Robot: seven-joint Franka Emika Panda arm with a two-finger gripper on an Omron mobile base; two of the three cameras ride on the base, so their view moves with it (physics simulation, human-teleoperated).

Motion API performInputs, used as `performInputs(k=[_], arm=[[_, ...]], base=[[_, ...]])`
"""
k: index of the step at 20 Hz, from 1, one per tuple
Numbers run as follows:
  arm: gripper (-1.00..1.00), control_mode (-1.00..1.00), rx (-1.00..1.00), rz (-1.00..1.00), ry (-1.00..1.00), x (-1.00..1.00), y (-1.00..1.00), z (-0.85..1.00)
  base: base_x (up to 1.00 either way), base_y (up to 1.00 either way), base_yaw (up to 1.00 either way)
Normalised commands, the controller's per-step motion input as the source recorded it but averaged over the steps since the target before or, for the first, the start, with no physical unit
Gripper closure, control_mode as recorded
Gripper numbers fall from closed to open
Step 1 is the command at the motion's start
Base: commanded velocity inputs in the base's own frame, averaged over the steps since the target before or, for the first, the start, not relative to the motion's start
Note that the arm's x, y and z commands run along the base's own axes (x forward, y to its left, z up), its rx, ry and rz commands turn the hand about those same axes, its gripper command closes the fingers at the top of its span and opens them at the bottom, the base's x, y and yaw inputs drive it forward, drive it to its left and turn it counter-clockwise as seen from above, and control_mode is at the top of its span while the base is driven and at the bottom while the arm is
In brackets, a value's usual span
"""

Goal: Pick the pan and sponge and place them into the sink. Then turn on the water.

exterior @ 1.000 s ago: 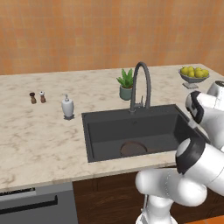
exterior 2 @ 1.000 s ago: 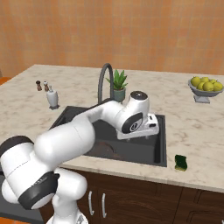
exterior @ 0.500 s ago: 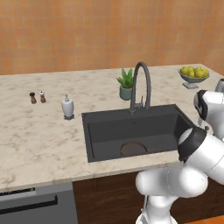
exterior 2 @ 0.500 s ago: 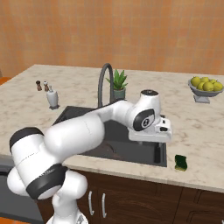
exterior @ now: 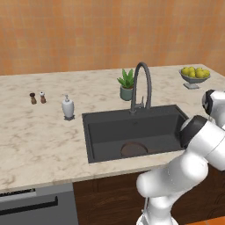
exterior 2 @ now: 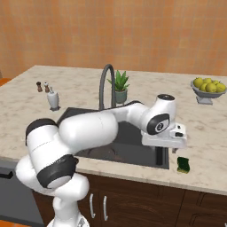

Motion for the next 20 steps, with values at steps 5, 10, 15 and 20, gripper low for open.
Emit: performInputs(k=[5,10,15,20], arm=[[-1.0,-1.0,0.1,0.01,0.0,0.0,-0.56,-0.3],[-1.0,-1.0,0.09,0.06,0.0,0.02,-0.38,-0.17],[-1.0,-1.0,0.04,0.05,0.0,0.13,-0.28,-0.14],[-1.0,-1.0,0.0,0.04,0.0,0.22,-0.2,-0.14]], base=[[0.0,0.0,0.0],[0.0,0.0,0.0],[0.0,0.0,0.0],[0.0,0.0,0.0]])
